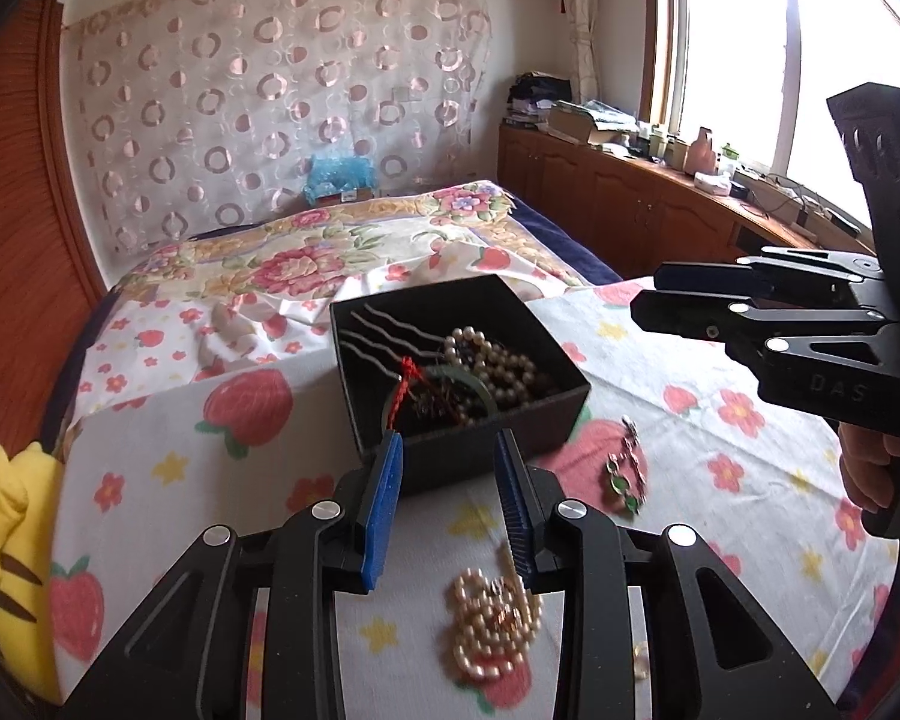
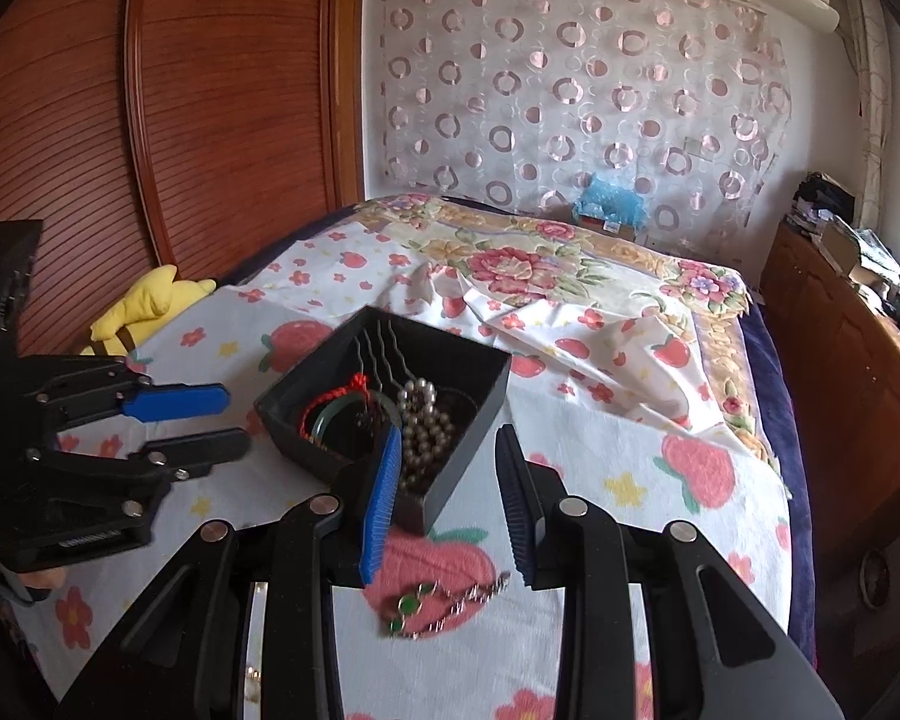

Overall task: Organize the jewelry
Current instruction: 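Open both tools over the box and move back to the remaining jewelry, then grasp the long pearl necklace with left while right grasps the green pendant chain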

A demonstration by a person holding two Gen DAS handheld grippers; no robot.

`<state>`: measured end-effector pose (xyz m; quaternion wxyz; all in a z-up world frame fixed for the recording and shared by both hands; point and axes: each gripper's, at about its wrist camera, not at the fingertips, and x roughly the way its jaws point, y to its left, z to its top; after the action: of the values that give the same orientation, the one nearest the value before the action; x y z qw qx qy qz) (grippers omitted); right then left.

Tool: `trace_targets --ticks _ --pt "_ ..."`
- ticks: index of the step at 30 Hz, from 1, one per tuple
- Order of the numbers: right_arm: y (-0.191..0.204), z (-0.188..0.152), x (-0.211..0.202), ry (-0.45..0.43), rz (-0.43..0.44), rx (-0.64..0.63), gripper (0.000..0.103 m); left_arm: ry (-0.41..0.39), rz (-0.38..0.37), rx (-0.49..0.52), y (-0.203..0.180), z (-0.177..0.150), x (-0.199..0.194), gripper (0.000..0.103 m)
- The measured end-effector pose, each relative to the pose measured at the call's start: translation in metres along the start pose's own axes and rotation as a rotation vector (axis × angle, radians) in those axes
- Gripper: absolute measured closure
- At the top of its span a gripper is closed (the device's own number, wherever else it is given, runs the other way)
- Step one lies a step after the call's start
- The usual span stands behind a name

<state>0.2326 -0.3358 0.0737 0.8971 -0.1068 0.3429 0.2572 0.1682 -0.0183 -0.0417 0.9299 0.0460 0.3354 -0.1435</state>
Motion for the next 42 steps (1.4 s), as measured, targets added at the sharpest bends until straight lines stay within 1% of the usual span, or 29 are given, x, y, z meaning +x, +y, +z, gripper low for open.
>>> trace_targets --ticks 6,8,10,13,18,22,26,33,34,35,37,38,39,42 --pt "-0.004 -0.030 0.004 0.051 -0.003 0.016 0.068 0.025 -0.005 -0.028 0.006 -0.023 -0.009 0.073" --pt "-0.008 -0.042 0.008 0.072 -0.006 0.030 0.068 0.055 -0.023 -0.058 0.013 -0.036 -0.007 0.073" --pt "-0.009 -0.053 0.012 0.085 -0.005 0.048 0.068 0.079 -0.022 -0.072 0.017 -0.047 -0.003 0.073" --pt "-0.013 -0.067 0.022 0.112 -0.005 0.064 0.068 0.111 -0.022 -0.078 0.020 -0.061 0.003 0.073" --pt "-0.016 -0.081 0.033 0.140 -0.011 0.078 0.068 0.144 -0.034 -0.066 0.018 -0.074 0.009 0.073" --pt "-0.016 -0.088 0.033 0.145 -0.021 0.076 0.068 0.173 -0.032 -0.052 0.012 -0.081 0.013 0.074" --pt "-0.017 -0.094 0.034 0.147 -0.025 0.085 0.068 0.182 -0.034 -0.047 0.008 -0.082 0.016 0.074" --pt "-0.020 -0.095 0.035 0.152 -0.030 0.098 0.068 0.196 -0.001 -0.005 -0.005 -0.078 0.024 0.076" --pt "-0.019 -0.095 0.036 0.156 -0.038 0.094 0.068 0.196 0.003 0.004 -0.007 -0.077 0.026 0.077" --pt "-0.019 -0.095 0.036 0.160 -0.043 0.092 0.068 0.194 0.016 0.018 -0.009 -0.077 0.026 0.082" --pt "-0.018 -0.095 0.039 0.170 -0.045 0.084 0.068 0.192 0.013 0.020 -0.009 -0.075 0.026 0.087" --pt "-0.018 -0.095 0.039 0.173 -0.046 0.082 0.068 0.193 0.011 0.017 -0.009 -0.075 0.027 0.094" --pt "-0.018 -0.096 0.039 0.175 -0.048 0.080 0.068 0.195 0.008 0.018 -0.009 -0.074 0.026 0.098" --pt "-0.017 -0.095 0.041 0.182 -0.051 0.076 0.068 0.193 0.010 0.016 -0.008 -0.073 0.024 0.099"
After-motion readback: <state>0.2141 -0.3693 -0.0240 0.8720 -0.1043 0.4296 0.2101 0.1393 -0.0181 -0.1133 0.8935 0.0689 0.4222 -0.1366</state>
